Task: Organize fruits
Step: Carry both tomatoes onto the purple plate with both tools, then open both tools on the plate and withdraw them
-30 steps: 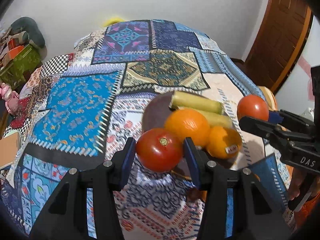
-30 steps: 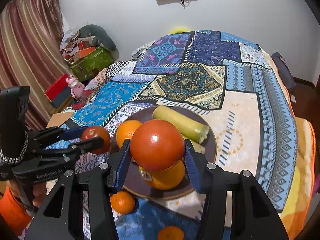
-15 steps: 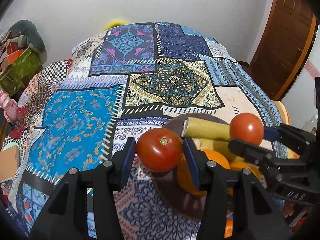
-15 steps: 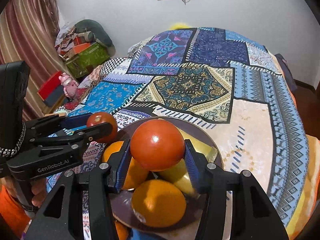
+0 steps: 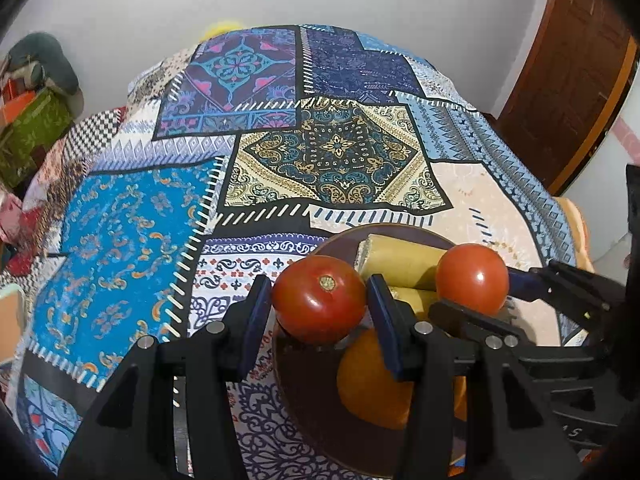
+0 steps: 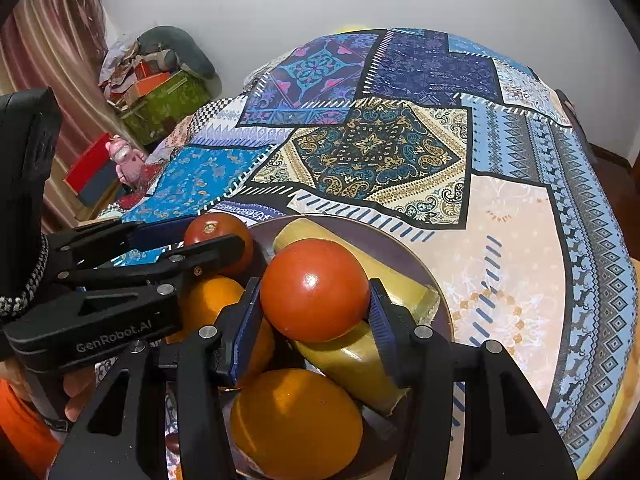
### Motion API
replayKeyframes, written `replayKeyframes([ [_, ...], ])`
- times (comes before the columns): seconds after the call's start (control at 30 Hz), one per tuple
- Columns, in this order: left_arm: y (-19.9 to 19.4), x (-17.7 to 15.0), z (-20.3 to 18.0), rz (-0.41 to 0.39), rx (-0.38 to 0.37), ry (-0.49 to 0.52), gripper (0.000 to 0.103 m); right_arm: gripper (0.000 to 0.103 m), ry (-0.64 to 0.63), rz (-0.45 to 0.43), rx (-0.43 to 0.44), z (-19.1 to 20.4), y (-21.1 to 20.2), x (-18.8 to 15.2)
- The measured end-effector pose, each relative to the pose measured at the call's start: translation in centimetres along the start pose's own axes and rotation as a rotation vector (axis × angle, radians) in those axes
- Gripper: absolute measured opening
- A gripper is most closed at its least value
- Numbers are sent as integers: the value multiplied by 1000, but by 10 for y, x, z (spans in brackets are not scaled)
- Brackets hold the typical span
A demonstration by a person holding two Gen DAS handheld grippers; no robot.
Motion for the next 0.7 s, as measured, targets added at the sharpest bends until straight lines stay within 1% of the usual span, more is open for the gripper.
replayKeyframes([
  [0.2,1,1,0,15,4,-3,49,49,-4,1,-1,0,-1,1],
  [0.33,-3,1,-3,13,13,13,50,56,-2,-6,-10,1,-5,1],
  [0.43,-8,1,-6,1,22,33,50,59,1,-16,0,0,-10,2],
  [0.7,-34,-3,-5,-34,26,42,50,60,-10,-40,2,9,-26,1],
])
Point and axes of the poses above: each gripper's, at about its wrist camera, not at the fingertips, and y roughly the way its jaws point, z to its left, x to its top, the point moved 1 cm from there along y, roughly the way its jaws point, and after that the axes turned 7 degrees about x, right-handed, at the moved point
